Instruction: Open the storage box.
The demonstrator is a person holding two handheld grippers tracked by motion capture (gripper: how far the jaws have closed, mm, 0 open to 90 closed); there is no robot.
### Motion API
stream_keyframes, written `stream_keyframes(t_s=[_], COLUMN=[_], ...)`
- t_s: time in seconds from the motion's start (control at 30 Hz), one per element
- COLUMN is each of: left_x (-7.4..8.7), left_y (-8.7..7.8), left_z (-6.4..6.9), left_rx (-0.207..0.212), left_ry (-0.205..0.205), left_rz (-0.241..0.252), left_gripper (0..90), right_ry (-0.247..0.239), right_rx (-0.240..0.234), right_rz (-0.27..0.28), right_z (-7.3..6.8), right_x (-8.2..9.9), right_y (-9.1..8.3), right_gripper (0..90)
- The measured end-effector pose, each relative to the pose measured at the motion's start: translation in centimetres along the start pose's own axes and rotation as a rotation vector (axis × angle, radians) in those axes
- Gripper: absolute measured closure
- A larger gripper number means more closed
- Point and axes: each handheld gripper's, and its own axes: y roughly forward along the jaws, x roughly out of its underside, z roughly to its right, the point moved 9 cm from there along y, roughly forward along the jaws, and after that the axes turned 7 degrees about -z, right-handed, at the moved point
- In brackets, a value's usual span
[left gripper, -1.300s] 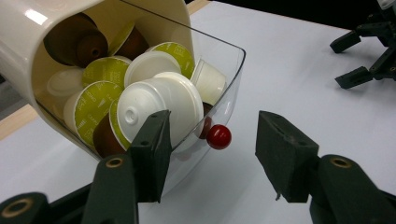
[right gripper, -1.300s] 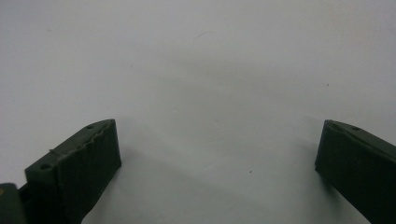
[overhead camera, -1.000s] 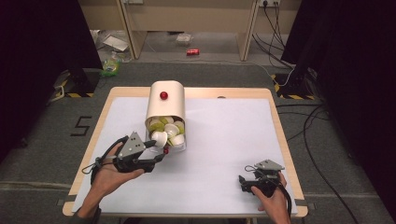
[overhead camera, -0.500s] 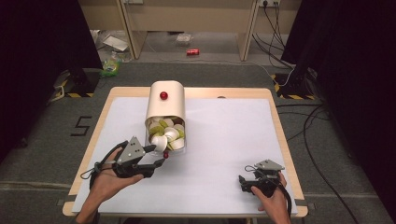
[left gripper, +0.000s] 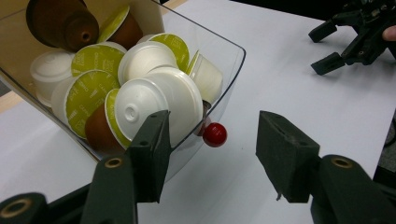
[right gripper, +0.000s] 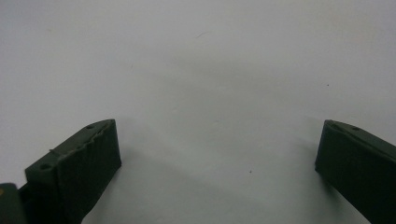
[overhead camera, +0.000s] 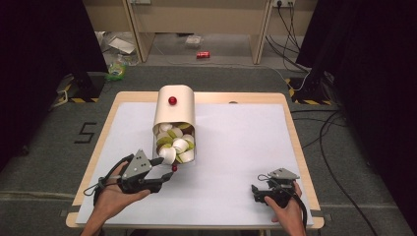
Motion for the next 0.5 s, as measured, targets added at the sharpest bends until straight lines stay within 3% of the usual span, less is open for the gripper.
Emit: stream_keyframes(t_s=[0.5], left_x=[0.01], left_y=[-0.47], left_z=[-0.32], left_rx=[0.015], left_ry=[-0.038], left_rz=[0.02], left_gripper=[40.4], right_ry=[-0.001], right_rx=[0.0], right_rz=[0.001], right_z=[0.02], right_x=[-0.02], right_y=[0.01], right_gripper=[0.4])
